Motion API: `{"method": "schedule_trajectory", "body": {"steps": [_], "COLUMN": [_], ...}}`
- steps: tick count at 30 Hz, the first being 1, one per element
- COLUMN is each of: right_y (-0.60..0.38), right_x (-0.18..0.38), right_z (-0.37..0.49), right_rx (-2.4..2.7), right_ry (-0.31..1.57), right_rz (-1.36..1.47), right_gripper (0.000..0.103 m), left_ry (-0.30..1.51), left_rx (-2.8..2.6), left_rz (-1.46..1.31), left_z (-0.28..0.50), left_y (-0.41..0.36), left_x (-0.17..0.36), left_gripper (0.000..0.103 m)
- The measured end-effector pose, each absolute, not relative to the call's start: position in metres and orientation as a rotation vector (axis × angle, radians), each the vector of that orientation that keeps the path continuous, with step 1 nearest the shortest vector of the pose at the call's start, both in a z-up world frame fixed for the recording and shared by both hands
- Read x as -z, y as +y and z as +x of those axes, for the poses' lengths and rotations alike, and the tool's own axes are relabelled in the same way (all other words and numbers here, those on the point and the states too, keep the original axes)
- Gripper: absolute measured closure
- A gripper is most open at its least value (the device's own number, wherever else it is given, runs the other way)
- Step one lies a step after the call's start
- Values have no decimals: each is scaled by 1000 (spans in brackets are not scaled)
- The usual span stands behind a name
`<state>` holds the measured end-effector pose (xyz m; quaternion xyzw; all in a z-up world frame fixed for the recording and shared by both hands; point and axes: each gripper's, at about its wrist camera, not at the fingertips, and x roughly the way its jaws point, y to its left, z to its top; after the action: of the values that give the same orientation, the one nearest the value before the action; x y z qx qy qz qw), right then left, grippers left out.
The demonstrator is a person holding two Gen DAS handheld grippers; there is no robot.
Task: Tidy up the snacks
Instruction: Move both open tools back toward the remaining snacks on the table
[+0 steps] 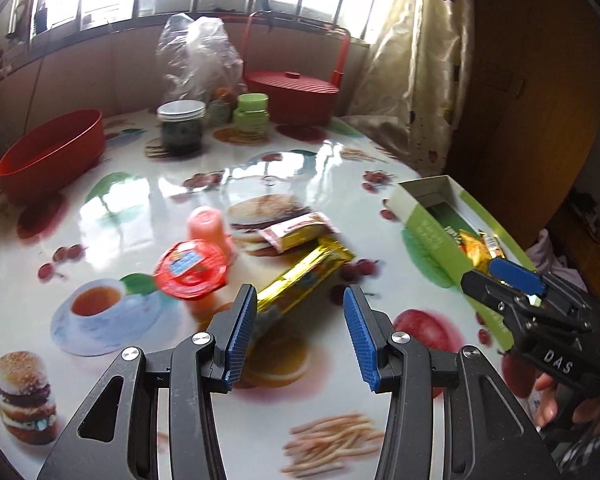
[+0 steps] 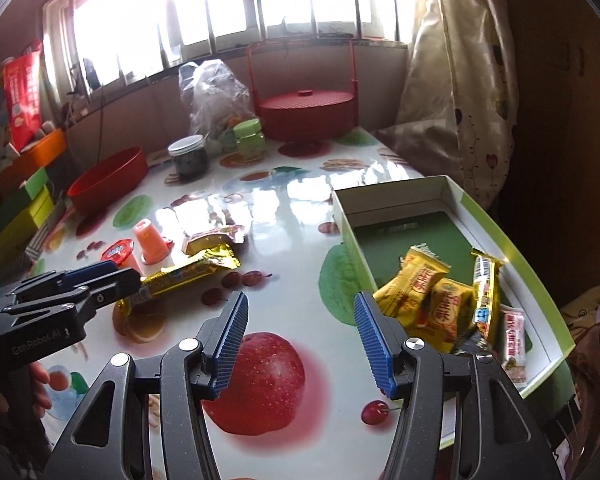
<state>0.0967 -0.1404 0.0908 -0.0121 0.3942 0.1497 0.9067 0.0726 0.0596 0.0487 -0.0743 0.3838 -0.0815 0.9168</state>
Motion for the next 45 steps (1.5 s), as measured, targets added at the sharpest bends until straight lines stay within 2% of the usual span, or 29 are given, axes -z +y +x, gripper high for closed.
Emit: {"method": "schedule_trajectory", "body": {"steps": [8,29,32,45], "right_y": [-112,-46,-38,-26], "right_x": [-82,-43,-37,-39], "right_z": [111,169,175,155], "right_rx": [-374,-383,-360,-352], "right_ry": [853,1054,1071,1033], "right_rz": [-38,160,147,-112], "right_gripper": [48,46,42,40], "left_ry": [777,773,774,792], "left_rx": [130,53,52,85], "left_rz": [-202,-294,-304,-307], "left_z": [61,50,49,58], "left_y": [88,143,145,139], "left_x": [-44,-32,-30,-27], "left_gripper": [56,56,56,56]}}
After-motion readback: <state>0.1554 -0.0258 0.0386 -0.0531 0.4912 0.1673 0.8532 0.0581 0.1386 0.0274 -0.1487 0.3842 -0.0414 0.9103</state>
